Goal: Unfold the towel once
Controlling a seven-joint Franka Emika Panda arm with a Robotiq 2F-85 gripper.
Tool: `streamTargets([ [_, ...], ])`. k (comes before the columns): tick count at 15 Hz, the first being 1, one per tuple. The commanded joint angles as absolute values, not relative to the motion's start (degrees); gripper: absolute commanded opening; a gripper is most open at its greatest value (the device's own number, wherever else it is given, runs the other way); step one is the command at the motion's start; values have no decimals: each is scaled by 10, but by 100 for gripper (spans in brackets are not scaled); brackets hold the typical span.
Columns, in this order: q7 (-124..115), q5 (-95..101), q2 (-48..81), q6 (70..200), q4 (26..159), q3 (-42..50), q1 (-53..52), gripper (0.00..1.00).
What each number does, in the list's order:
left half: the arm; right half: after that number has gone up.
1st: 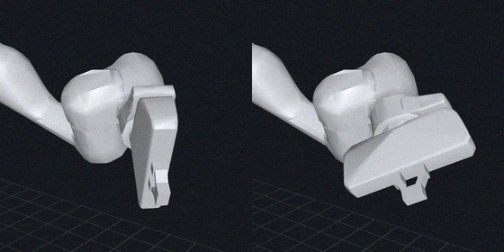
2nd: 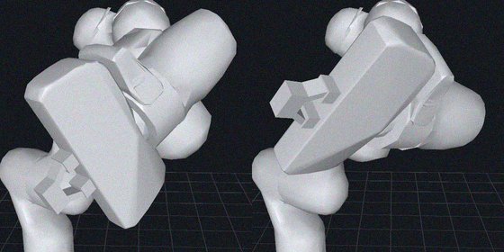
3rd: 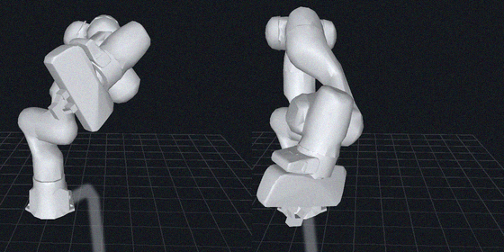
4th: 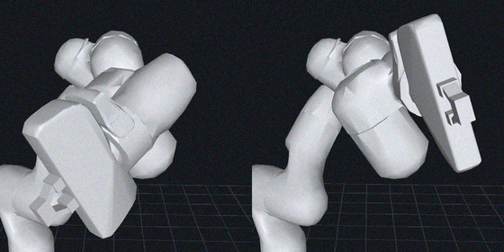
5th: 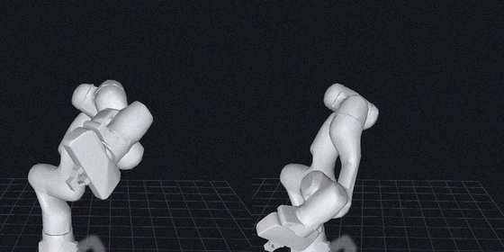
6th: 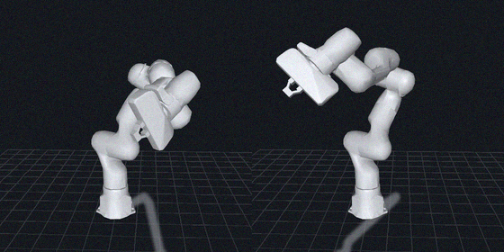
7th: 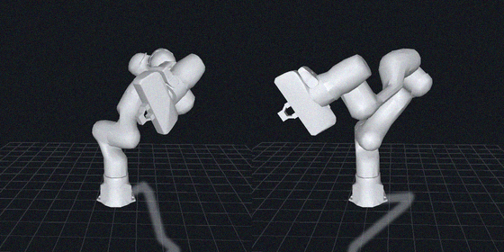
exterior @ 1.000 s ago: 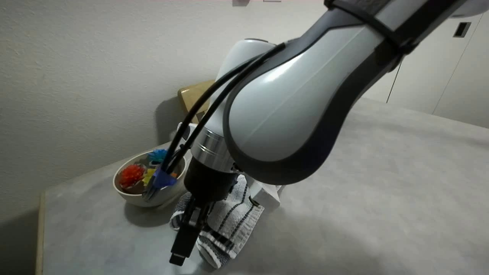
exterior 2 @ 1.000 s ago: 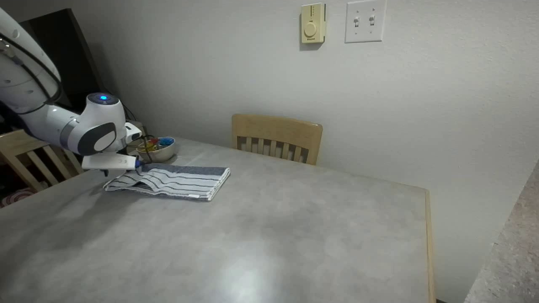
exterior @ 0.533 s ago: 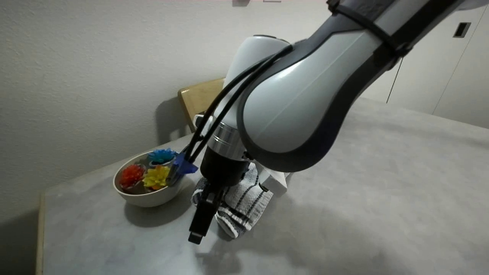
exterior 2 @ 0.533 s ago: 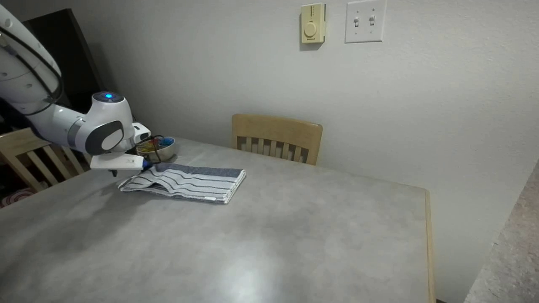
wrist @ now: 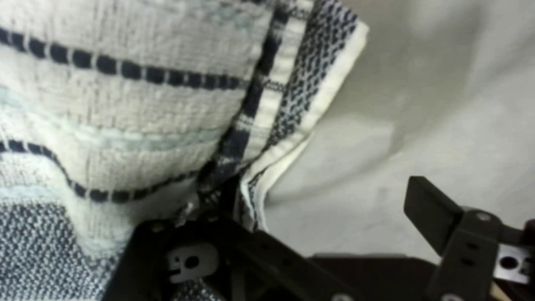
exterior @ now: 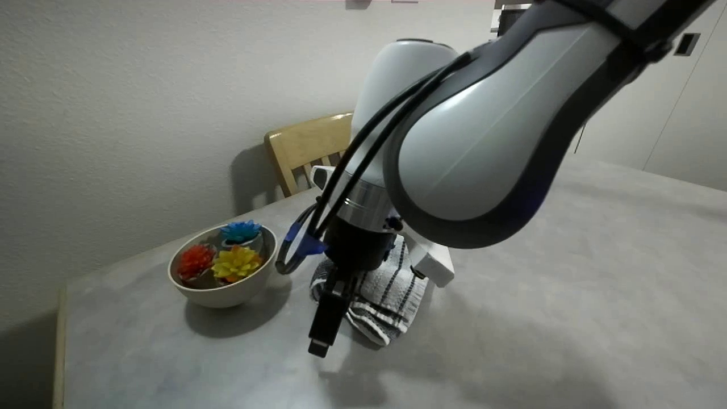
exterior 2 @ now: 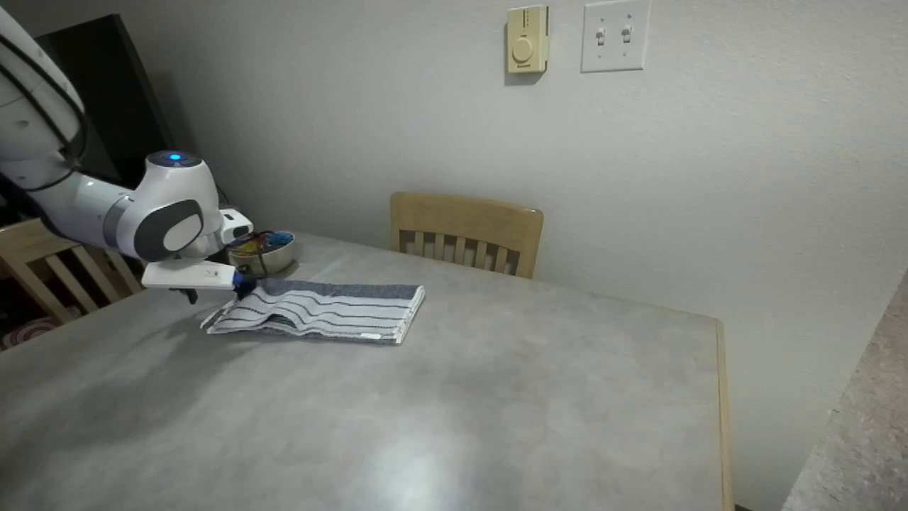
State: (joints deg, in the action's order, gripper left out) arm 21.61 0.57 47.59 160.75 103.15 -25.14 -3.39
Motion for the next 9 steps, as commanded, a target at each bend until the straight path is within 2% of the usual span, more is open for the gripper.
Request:
streamTargets([
  [1,187,7,385,1613,1134,-236,-40,100],
  [9,157,8,253,1613,1227,-224,-67,100],
])
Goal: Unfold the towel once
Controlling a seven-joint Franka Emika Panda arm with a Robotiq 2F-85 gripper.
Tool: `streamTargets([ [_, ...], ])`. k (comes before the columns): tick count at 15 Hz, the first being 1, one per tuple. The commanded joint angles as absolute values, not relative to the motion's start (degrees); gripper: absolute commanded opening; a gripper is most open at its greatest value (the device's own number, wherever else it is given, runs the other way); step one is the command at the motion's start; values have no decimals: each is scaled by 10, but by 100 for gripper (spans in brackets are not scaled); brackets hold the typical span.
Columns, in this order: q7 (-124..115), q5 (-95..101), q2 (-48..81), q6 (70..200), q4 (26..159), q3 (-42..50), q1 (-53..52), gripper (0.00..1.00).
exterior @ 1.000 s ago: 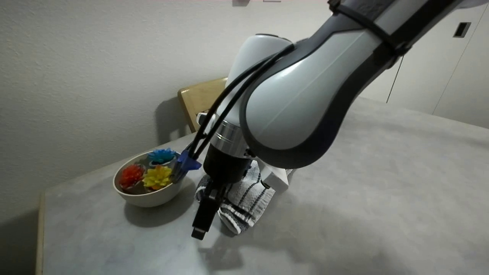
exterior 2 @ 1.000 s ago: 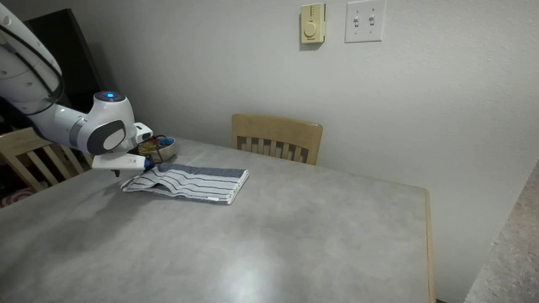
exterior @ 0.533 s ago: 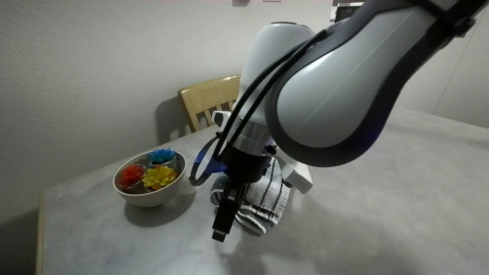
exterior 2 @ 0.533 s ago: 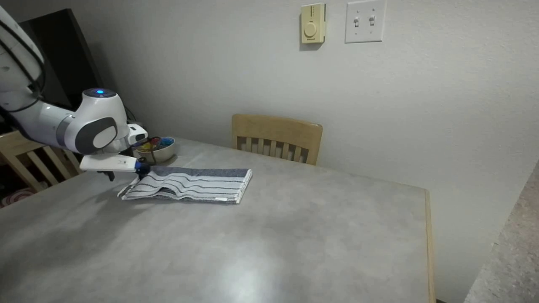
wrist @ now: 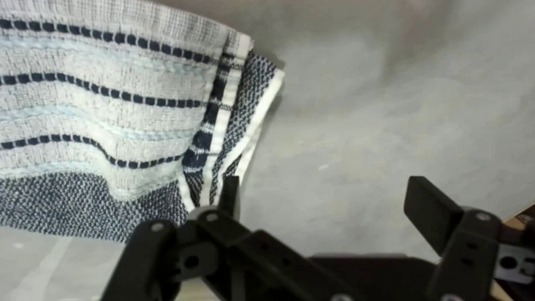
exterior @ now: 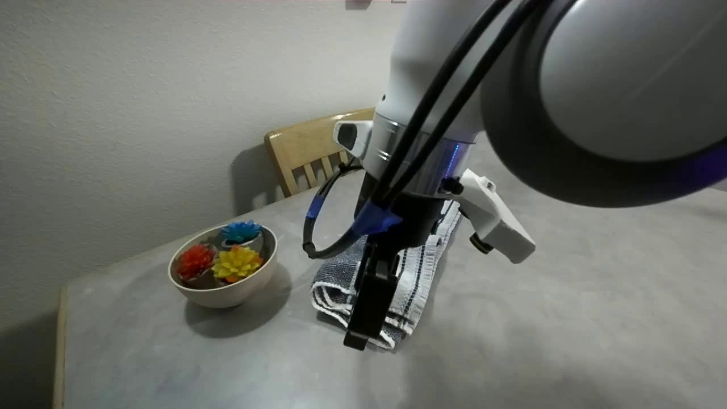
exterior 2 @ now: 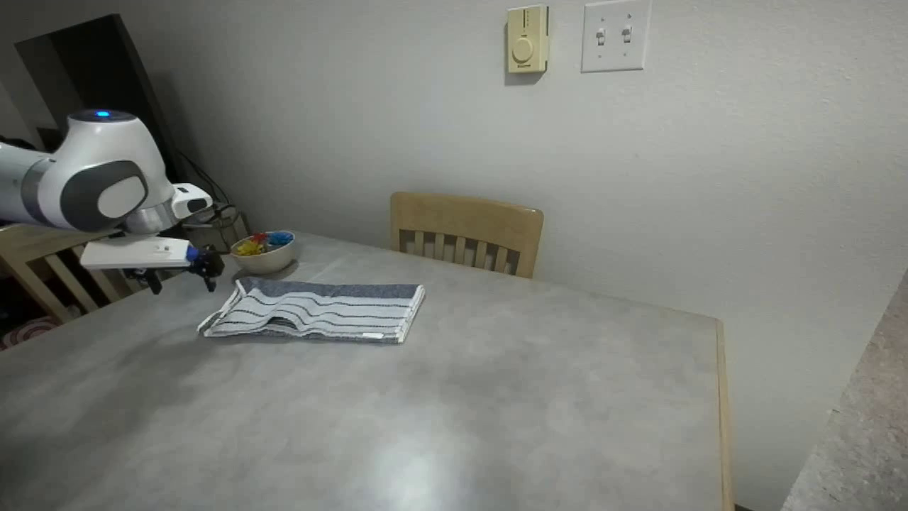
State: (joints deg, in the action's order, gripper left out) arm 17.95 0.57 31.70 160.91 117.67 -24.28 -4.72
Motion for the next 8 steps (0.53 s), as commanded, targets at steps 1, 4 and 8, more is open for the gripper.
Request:
streamTargets([
  [1,151,7,238,1613,1235,-221,-72,100],
  [4,138,7,204,1610,1251,-215,-84,100],
  [8,131,4,173,1608,1266,-209,-94,100],
])
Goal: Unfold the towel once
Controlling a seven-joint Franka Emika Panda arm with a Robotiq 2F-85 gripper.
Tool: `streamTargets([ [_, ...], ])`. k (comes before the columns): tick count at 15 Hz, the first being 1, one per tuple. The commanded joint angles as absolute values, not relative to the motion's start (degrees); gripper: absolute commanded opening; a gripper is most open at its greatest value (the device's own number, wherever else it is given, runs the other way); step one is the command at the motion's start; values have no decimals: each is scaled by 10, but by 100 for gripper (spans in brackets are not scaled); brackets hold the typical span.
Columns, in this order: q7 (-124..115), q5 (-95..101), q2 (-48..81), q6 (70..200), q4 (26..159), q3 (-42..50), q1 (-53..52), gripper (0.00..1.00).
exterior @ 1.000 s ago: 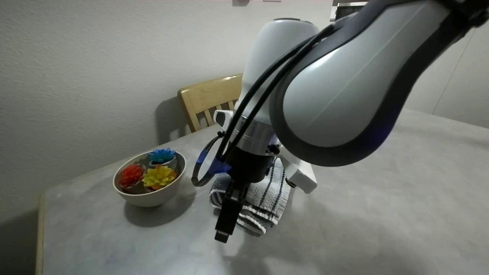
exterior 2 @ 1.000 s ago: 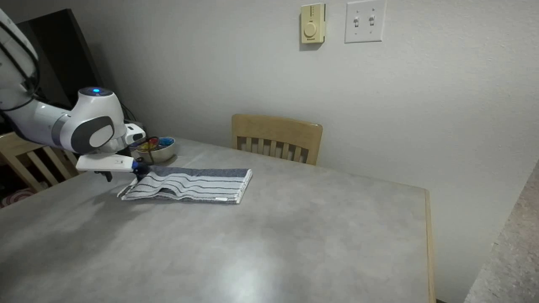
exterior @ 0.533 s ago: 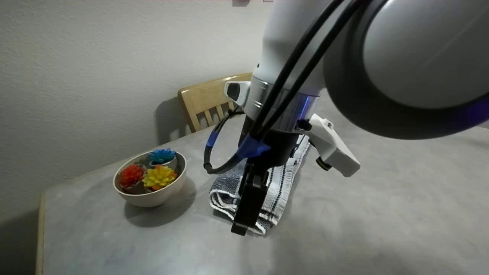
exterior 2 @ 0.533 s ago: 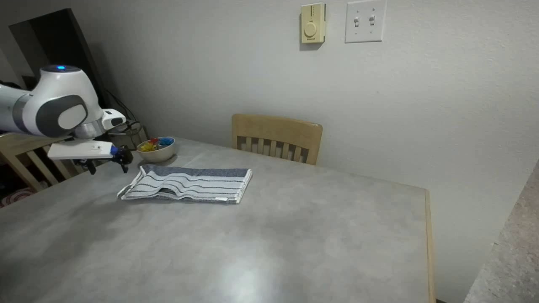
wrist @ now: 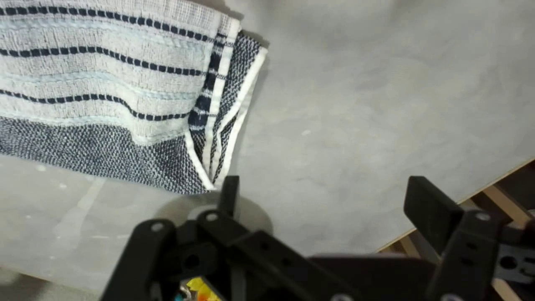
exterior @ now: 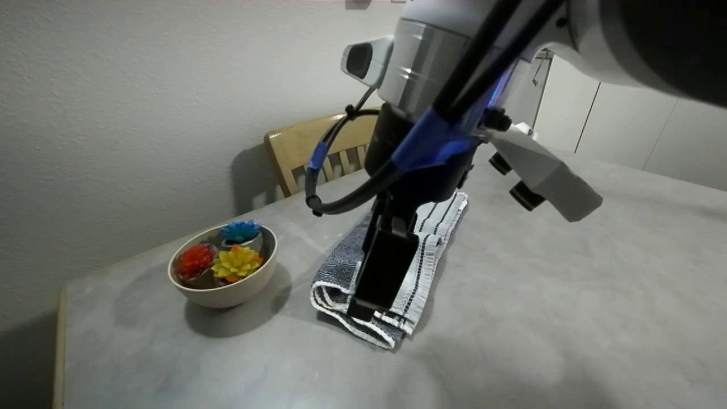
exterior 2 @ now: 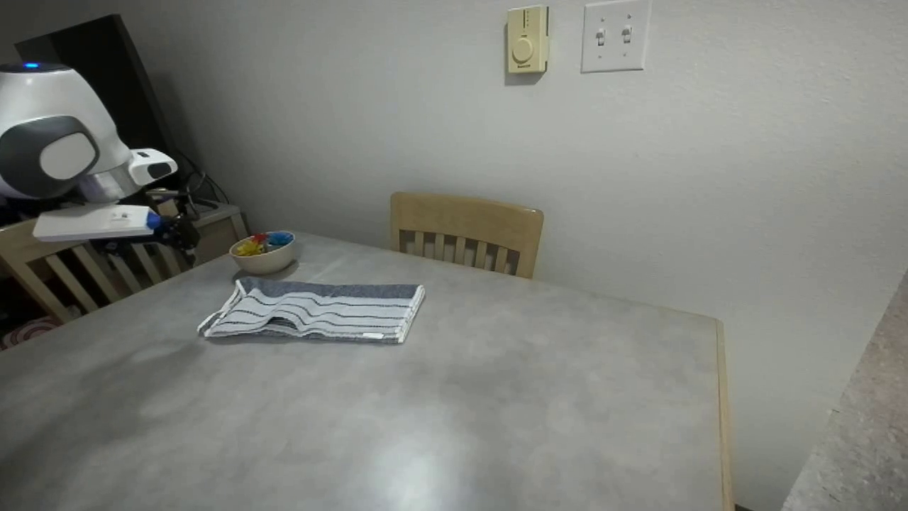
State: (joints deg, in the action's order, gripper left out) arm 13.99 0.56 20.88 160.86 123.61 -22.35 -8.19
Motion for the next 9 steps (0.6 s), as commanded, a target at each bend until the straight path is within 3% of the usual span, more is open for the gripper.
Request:
streamTargets([
  [1,131,4,167,1609,1270,-208,-95,100],
  [9,162,-25,148,1588,1286,-223,-80,100],
])
